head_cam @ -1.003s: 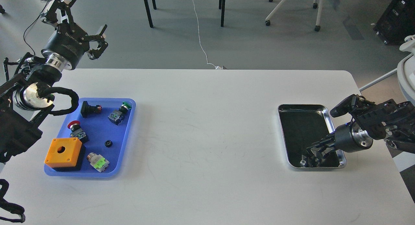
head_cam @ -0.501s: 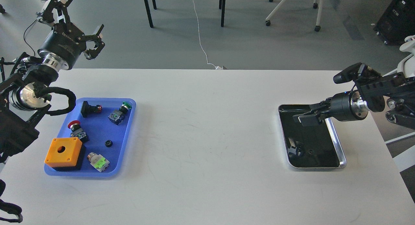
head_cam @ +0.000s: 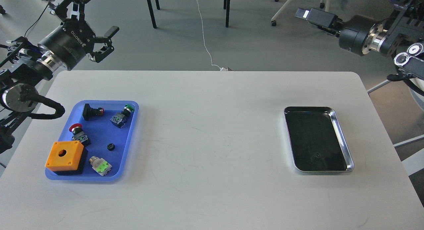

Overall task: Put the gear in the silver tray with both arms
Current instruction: 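Withdraw the right gripper and move the left gripper toward the blue tray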

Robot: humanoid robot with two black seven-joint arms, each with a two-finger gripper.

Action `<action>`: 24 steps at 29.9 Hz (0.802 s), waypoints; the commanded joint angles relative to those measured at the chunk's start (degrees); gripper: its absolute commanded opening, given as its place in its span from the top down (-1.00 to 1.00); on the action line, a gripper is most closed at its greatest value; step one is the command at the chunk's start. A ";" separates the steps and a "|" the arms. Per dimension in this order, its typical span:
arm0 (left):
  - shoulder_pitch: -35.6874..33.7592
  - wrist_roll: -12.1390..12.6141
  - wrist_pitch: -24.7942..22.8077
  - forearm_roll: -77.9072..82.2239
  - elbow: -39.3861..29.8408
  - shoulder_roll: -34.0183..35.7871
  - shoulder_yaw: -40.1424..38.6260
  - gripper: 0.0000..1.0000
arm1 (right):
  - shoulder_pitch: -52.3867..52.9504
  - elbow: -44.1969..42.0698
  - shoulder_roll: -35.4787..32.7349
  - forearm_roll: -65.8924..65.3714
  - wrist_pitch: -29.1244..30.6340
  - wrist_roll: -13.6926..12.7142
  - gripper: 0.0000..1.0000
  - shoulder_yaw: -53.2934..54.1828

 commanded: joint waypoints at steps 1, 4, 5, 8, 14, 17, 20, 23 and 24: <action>0.36 -0.08 -0.02 7.73 -5.02 3.74 0.33 -0.96 | -4.34 -2.01 3.13 5.59 -1.50 0.00 -0.96 5.76; 0.89 -0.52 0.07 12.74 -9.24 7.34 3.13 -0.96 | -8.56 -5.70 7.78 8.24 -1.94 0.00 -0.96 10.34; 0.98 -0.61 0.16 14.14 -10.73 8.65 4.27 -0.96 | -9.53 -7.45 9.45 8.42 -1.94 0.00 -0.96 11.57; 1.24 -0.70 0.25 18.10 -13.46 10.95 5.69 -0.96 | -11.64 -10.89 13.58 9.47 -1.94 0.00 -0.96 15.61; 1.24 -0.70 0.25 18.11 -13.47 10.95 5.69 -0.96 | -11.65 -10.90 13.60 9.48 -1.94 0.00 -0.96 15.62; 1.24 -0.70 0.25 18.11 -13.47 10.95 5.69 -0.96 | -11.65 -10.90 13.60 9.48 -1.94 0.00 -0.96 15.62; 1.24 -0.70 0.25 18.11 -13.47 10.95 5.69 -0.96 | -11.65 -10.90 13.60 9.48 -1.94 0.00 -0.96 15.62; 1.24 -0.70 0.25 18.11 -13.47 10.95 5.69 -0.96 | -11.65 -10.90 13.60 9.48 -1.94 0.00 -0.96 15.62; 1.24 -0.70 0.25 18.11 -13.47 10.95 5.69 -0.96 | -11.65 -10.90 13.60 9.48 -1.94 0.00 -0.96 15.62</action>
